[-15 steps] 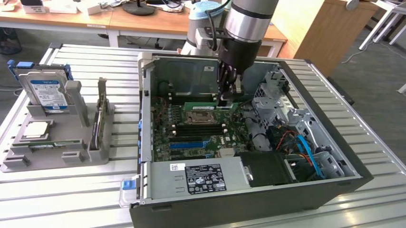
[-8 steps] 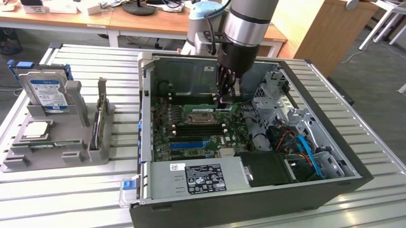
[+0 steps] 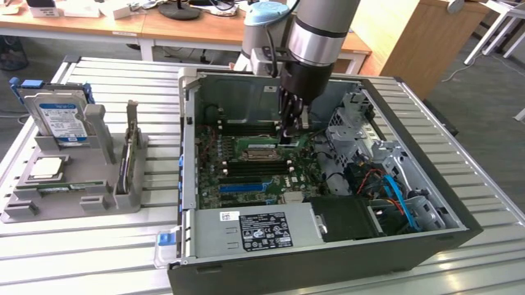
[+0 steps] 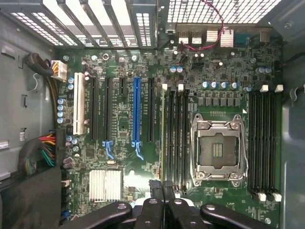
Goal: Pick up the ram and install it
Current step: 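Insert the ram into the slot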
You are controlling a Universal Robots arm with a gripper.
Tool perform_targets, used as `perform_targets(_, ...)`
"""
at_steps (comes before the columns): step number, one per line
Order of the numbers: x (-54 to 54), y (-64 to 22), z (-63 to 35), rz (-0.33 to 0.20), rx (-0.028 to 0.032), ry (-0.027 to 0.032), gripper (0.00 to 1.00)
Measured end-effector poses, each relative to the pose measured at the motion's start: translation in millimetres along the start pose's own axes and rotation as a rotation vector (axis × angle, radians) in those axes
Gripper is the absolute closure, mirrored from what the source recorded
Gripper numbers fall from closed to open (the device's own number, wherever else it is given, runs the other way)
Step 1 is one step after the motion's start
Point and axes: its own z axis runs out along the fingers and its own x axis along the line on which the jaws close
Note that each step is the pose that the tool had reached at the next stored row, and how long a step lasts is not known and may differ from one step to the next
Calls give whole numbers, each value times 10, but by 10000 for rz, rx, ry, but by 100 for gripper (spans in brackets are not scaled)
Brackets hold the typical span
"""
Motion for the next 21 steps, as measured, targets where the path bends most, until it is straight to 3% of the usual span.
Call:
perform_targets(8, -1, 6, 25, 3, 10, 1, 88)
perform_targets(16, -7, 70, 50, -11, 138, 0, 88)
perform_targets(21, -8, 71, 55, -12, 141, -1, 88)
